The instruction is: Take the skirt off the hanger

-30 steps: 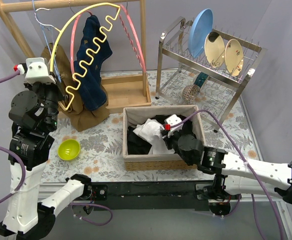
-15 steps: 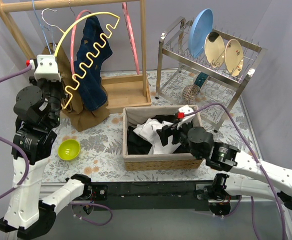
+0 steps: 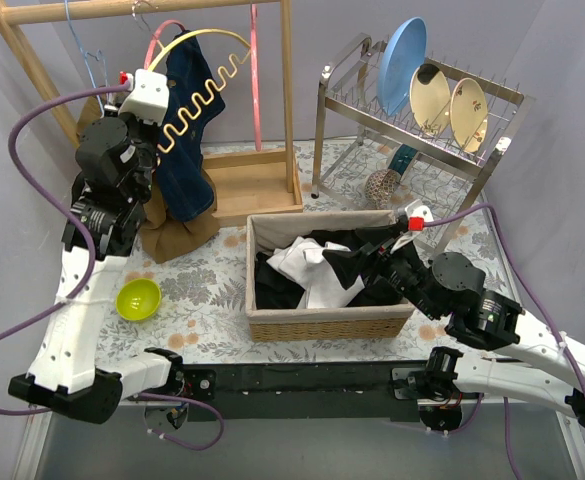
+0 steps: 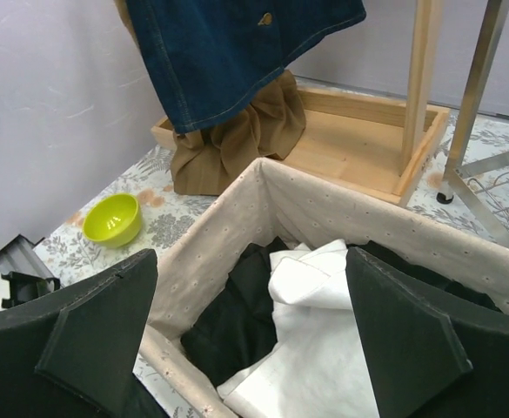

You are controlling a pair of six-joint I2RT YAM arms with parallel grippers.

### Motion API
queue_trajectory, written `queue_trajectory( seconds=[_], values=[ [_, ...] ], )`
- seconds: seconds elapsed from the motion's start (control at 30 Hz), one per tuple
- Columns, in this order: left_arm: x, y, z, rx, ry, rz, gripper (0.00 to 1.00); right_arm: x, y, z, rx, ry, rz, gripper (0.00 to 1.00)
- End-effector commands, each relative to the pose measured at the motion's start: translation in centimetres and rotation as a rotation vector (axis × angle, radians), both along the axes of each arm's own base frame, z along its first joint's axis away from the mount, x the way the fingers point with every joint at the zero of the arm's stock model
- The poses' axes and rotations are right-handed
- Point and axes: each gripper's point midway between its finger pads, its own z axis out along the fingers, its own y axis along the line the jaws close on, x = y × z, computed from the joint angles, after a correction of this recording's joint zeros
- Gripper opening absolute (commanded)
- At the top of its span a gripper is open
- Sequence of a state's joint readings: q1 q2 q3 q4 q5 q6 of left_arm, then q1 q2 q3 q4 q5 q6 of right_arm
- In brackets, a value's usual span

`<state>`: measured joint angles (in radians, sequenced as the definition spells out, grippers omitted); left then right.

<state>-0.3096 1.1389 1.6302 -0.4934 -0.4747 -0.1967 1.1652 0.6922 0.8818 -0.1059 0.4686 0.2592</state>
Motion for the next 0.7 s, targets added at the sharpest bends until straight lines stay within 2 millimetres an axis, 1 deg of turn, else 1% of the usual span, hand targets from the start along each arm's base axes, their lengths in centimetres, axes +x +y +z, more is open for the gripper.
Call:
queue_trajectory(
  seconds=[0.0,0.1,0.13,0.17,0.2,0.3,0.43,0.5,0.53,0.67],
  values=[
    [1.5,-0.4,3.5,0.031,-0.097,-0.006,0.0,-0.8,-0.3,3.2,0.092,-0.031,0.034,0.96],
    [3.3,-0.2,3.0,0.08,-0.092,0.039,0.0,-0.8,-0.8,3.8,0.105,-0.046,0.024,0.97],
    [3.6,-0.1,3.2,0.08,-0.094,0.05,0.0,-0.8,-0.9,4.0,0.108,-0.055,0.024,0.97],
    [4.5,-0.2,3.3,0.087,-0.09,0.063,0.0,-0.7,-1.1,4.1,0.1,-0.066,0.017,0.97],
    [4.8,-0.2,3.4,0.089,-0.093,0.066,0.0,-0.7,-1.2,4.4,0.103,-0.072,0.013,0.97],
    [6.4,-0.9,4.2,0.09,-0.103,0.054,0.0,-0.8,-1.7,5.1,0.114,-0.093,0.008,0.98],
    [7.7,-1.6,5.1,0.081,-0.125,0.039,0.0,-0.9,-2.1,5.3,0.134,-0.11,0.005,0.98],
    [8.3,-1.8,4.9,0.086,-0.119,0.036,0.0,-0.9,-2.2,5.3,0.132,-0.113,0.003,0.98],
    [8.9,-2.0,4.4,0.093,-0.107,0.034,0.0,-0.9,-2.3,5.3,0.13,-0.115,0.003,0.98],
    [10.0,-2.4,3.3,0.097,-0.085,0.028,0.0,-1.0,-2.8,5.6,0.144,-0.128,-0.005,0.98]
  ],
)
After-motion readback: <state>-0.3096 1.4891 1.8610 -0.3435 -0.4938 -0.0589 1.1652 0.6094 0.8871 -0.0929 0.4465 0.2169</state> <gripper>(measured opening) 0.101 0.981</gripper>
